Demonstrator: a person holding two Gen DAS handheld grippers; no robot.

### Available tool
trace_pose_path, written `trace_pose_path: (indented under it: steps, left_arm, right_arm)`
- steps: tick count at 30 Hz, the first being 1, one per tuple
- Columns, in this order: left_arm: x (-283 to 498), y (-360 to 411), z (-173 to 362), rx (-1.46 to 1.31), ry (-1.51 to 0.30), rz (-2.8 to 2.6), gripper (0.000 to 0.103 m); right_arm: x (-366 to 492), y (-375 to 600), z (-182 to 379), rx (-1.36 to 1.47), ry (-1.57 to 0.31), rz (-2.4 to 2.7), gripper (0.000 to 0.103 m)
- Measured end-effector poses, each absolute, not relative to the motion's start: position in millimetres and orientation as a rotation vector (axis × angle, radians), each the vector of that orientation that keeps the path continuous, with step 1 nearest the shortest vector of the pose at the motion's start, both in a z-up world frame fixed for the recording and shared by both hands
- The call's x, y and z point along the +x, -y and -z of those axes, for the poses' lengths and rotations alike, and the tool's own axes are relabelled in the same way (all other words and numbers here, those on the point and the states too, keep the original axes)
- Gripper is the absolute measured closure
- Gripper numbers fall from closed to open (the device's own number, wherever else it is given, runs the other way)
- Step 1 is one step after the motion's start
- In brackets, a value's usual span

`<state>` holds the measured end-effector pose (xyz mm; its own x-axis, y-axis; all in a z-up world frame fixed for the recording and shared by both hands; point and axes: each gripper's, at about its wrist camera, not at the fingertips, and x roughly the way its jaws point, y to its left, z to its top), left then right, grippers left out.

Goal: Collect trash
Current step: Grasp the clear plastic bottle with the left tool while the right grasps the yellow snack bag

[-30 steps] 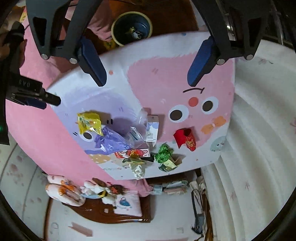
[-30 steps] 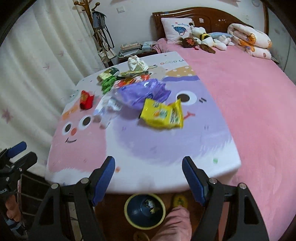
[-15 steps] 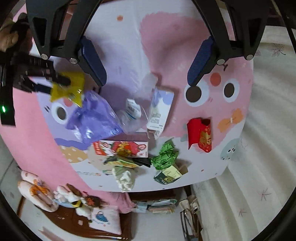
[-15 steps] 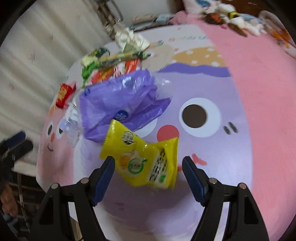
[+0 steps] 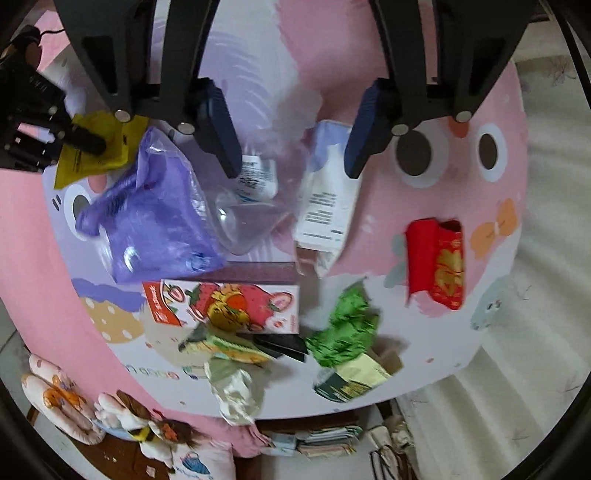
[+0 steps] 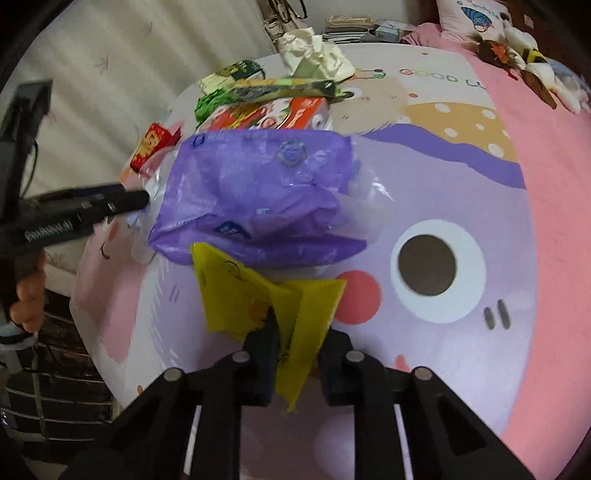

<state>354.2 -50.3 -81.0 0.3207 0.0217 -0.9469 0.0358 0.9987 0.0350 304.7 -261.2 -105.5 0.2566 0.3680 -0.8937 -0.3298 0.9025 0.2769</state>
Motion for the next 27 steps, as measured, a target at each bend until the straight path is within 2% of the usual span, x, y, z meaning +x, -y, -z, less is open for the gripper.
trace_pose_path:
  steps: [2, 6, 17, 19, 22, 24, 25, 26, 27]
  left_arm:
    - [356.7, 56.0, 85.4, 0.057, -1.257, 0.022, 0.061]
    - [358.6, 67.4, 90.2, 0.058, -1.279, 0.057, 0.072]
    - [377.1, 77.1, 106.6, -0.030, -1.335, 0.101, 0.068]
    - [380.5, 78.8, 111.0, -0.042, -1.346, 0.110, 0.064]
    - [383.6, 81.7, 118.0, -0.055, -1.360, 0.098, 0.051]
    - [383.4, 83.6, 118.7, -0.058, -1.353, 0.096, 0.051]
    - [382.9, 84.4, 118.7, -0.059, -1.353, 0.100, 0.055]
    - [381.7, 84.8, 117.7, -0.068, -1.350, 0.112, 0.063]
    - [379.9, 85.0, 115.4, -0.072, -1.341, 0.115, 0.065]
  right_arm:
    - [310.2, 266.8, 103.8, 0.058, -1.223, -0.466, 0.087]
    - [318.7, 278.1, 100.9, 0.095, -1.221, -0.455, 0.087]
    - [314.0, 278.0, 104.3, 0.144, -1.227, -0.477, 0.087]
    - [311.3, 277.8, 105.4, 0.150, -1.230, -0.475, 0.087]
    - [307.1, 279.5, 106.3, 0.165, -1.234, -0.469, 0.087]
    - [303.9, 280.7, 107.1, 0.173, -1.235, -0.462, 0.087]
    - [303.2, 280.8, 107.7, 0.176, -1.237, -0.457, 0.087]
    - [302.6, 281.1, 108.5, 0.181, -1.238, -0.454, 0.087]
    - [300.7, 281.7, 109.2, 0.191, -1.241, -0.451, 0.087]
